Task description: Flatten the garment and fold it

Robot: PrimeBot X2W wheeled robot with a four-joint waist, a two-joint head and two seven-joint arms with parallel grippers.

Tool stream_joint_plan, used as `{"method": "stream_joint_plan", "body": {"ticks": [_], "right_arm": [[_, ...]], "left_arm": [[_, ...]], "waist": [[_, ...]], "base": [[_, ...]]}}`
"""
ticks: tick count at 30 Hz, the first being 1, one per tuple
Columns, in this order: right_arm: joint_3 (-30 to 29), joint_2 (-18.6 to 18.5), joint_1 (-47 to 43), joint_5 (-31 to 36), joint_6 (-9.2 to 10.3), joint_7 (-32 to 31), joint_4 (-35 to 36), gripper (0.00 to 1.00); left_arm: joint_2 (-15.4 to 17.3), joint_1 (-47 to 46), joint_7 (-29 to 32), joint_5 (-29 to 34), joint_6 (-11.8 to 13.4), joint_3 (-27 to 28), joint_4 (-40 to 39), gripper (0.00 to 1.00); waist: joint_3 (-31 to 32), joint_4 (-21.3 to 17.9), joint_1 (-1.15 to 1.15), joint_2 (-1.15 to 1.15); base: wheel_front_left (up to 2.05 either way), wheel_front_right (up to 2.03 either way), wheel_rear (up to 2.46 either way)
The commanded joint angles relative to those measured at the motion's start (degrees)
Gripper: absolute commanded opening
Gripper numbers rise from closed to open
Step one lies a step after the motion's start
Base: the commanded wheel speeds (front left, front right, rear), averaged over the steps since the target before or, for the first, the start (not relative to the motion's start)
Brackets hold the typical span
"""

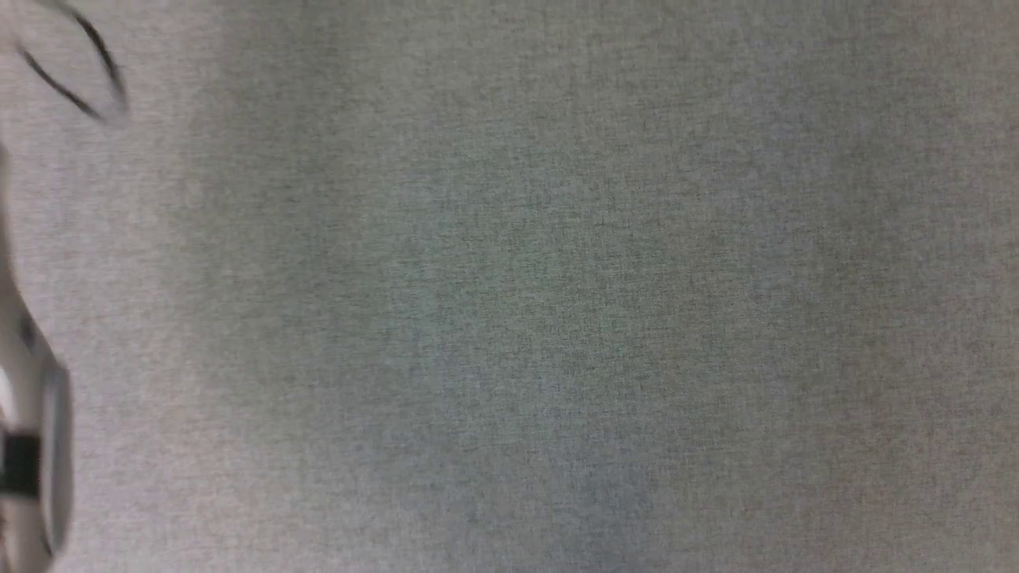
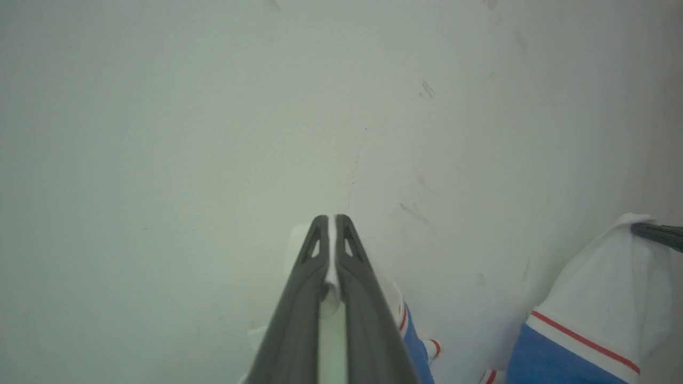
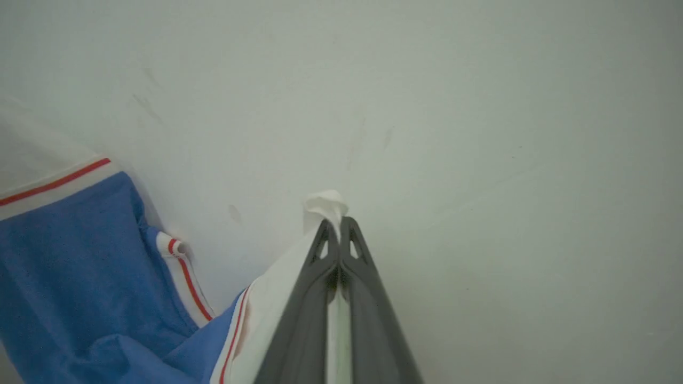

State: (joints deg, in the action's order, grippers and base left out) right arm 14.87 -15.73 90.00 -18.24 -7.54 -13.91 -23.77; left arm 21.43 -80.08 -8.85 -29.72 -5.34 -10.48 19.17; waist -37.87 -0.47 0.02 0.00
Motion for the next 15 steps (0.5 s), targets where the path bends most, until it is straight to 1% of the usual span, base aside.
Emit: {"method": "stream_joint_plan", "body": {"ticks": [1,3,5,6,8,11,13,14,15], "right_arm": [[0.56,-1.73,-2.46,-2.21,0.05,0.15,2.89,0.00],[1.00,-4.16,-8.84,-6.43,0.05,-1.07,10.05,0.00],[0.02,-6.43,-15.99,-9.99,0.05,-3.39,17.67,0.00],[-1.40,-7.08,-19.94,-11.86,0.05,-4.65,21.20,0.00],[-4.21,-8.12,-28.52,-14.33,0.05,-8.06,27.90,0.00],[-9.22,-7.26,-41.66,-16.27,0.05,-12.04,36.44,0.00],[-11.88,-5.71,-50.30,-16.93,0.05,-14.13,41.12,0.00],[-13.11,-4.68,-54.59,-17.31,0.05,-14.86,42.99,0.00],[-14.02,-3.72,-58.81,-17.53,0.05,-15.44,44.54,0.00]], "left_arm": [[0.71,2.75,0.00,-0.82,-0.59,-0.22,-2.43,0.00],[2.06,9.04,0.66,-2.43,-0.91,-0.03,-8.09,0.00],[3.54,16.30,2.31,-3.78,-0.95,0.06,-14.76,0.00],[4.11,20.31,3.03,-4.51,-0.67,0.25,-18.33,0.00],[4.87,28.76,4.73,-6.14,1.10,1.19,-25.35,0.00],[5.64,41.59,5.77,-7.48,4.41,3.05,-35.17,0.00],[6.71,50.14,5.68,-7.05,5.84,4.05,-40.43,0.00],[6.76,54.39,5.30,-6.92,6.55,4.36,-42.28,0.00],[6.07,58.63,4.82,-7.61,7.43,4.74,-43.61,0.00]], "waist": [[2.73,0.53,-0.02,0.00],[4.71,0.58,-0.02,0.00],[6.56,0.61,-0.02,0.00],[7.58,0.68,-0.02,0.00],[9.41,0.62,-0.02,0.00],[11.94,0.07,-0.02,0.00],[13.25,-0.41,-0.02,0.00],[13.95,-0.48,-0.02,0.00],[14.71,-0.66,-0.02,0.00]], "base": [[0.00,0.00,0.00],[0.00,0.00,0.00],[0.00,0.00,0.00],[0.00,0.00,0.00],[0.00,0.00,0.00],[0.00,0.00,0.00],[0.00,0.00,0.00],[0.00,0.00,0.00],[0.00,0.00,0.00]]}}
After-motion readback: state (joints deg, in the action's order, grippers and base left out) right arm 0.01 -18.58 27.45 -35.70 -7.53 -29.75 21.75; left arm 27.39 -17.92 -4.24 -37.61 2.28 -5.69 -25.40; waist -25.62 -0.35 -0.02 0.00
